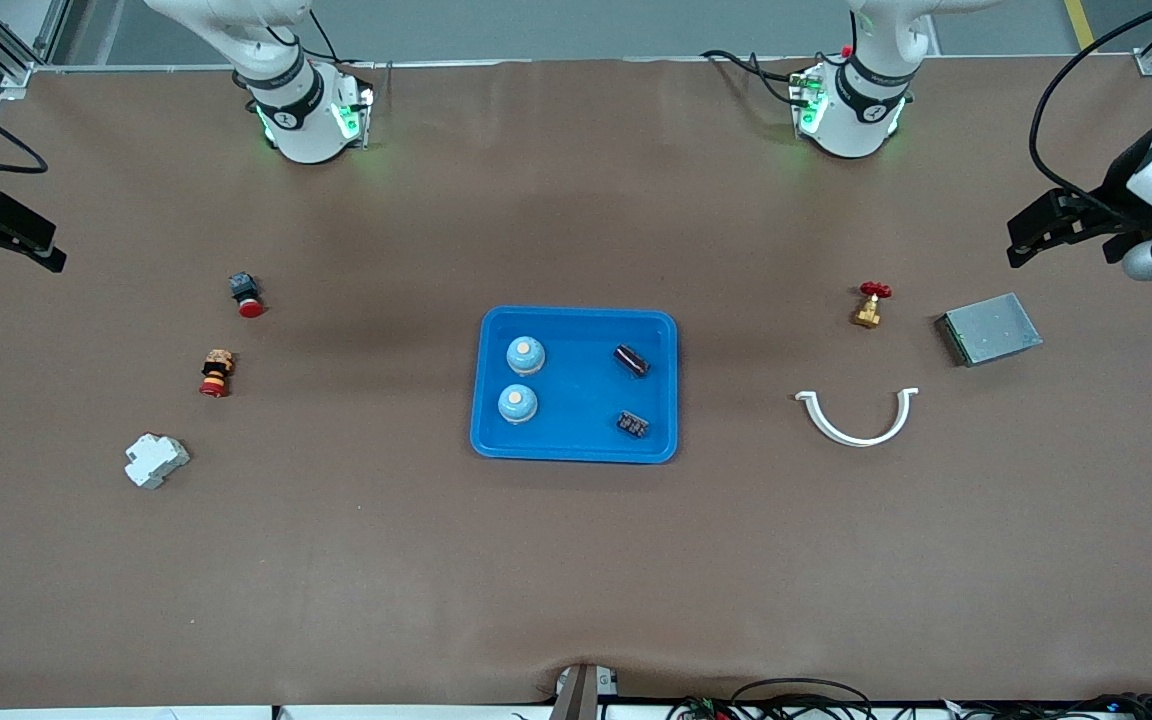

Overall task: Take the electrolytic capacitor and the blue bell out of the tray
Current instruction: 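Move the left gripper from rest toward the blue tray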

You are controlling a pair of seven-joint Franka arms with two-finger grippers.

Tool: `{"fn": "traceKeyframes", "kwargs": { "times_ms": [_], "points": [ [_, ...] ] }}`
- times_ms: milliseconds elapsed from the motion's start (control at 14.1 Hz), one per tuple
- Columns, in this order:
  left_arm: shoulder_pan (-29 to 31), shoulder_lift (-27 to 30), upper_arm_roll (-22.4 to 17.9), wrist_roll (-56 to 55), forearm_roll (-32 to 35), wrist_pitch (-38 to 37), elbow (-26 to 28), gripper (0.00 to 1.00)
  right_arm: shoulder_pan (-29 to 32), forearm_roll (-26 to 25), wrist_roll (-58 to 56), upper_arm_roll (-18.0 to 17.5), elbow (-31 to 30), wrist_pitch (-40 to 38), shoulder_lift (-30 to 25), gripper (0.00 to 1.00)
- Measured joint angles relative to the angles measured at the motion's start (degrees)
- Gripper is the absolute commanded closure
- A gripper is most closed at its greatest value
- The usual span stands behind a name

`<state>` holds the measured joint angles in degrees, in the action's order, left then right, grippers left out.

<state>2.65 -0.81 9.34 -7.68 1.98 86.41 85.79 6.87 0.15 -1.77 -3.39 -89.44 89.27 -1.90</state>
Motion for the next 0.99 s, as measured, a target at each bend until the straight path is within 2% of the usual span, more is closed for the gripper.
{"fn": "traceKeyframes", "kwargs": {
  "times_ms": [709,993],
  "points": [
    [-0.2,-0.4,0.0,0.1,0.0,-0.1,0.1,0.00,0.0,0.0,0.0,0.0,0.0,0.0,0.0,0.00],
    [-1.1,-4.4,0.0,0.1,0.0,-0.3,0.2,0.00,0.0,0.0,0.0,0.0,0.0,0.0,0.0,0.00]
  ]
}}
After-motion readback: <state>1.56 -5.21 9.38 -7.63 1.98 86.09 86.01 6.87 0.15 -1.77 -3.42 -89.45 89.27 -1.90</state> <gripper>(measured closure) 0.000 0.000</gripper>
